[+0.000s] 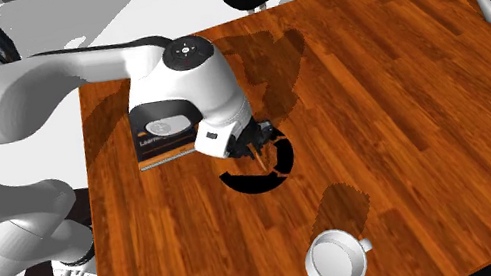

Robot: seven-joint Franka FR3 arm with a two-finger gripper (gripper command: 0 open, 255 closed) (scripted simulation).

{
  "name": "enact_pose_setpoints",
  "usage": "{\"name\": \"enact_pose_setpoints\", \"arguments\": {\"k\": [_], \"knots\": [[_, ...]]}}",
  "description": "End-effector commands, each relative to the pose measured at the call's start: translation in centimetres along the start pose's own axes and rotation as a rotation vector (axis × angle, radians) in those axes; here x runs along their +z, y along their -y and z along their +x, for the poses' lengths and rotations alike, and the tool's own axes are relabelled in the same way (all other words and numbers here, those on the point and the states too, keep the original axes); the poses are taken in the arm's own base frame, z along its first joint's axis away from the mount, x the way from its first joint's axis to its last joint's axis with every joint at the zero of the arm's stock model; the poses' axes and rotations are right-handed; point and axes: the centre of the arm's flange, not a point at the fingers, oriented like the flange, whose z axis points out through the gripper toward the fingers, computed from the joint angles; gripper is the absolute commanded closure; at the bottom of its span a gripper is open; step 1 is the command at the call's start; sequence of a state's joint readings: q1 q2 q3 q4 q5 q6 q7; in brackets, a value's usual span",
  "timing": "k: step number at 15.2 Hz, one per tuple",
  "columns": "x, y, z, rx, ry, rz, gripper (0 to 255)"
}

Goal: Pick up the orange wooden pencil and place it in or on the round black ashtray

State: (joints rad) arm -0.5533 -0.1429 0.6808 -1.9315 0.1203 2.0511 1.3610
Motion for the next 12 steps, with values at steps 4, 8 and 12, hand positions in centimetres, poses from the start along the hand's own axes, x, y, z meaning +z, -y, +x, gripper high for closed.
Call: {"name": "enact_pose_setpoints", "arguments": {"k": [4, 8, 12], "knots": [[0.1, -0.1, 0.0, 0.001, 0.002, -0.005, 0], [-1.1, -0.1, 0.1, 0.001, 0.002, -0.005, 0], [-4.8, -0.1, 0.1, 0.001, 0.002, -0.005, 0]]}}
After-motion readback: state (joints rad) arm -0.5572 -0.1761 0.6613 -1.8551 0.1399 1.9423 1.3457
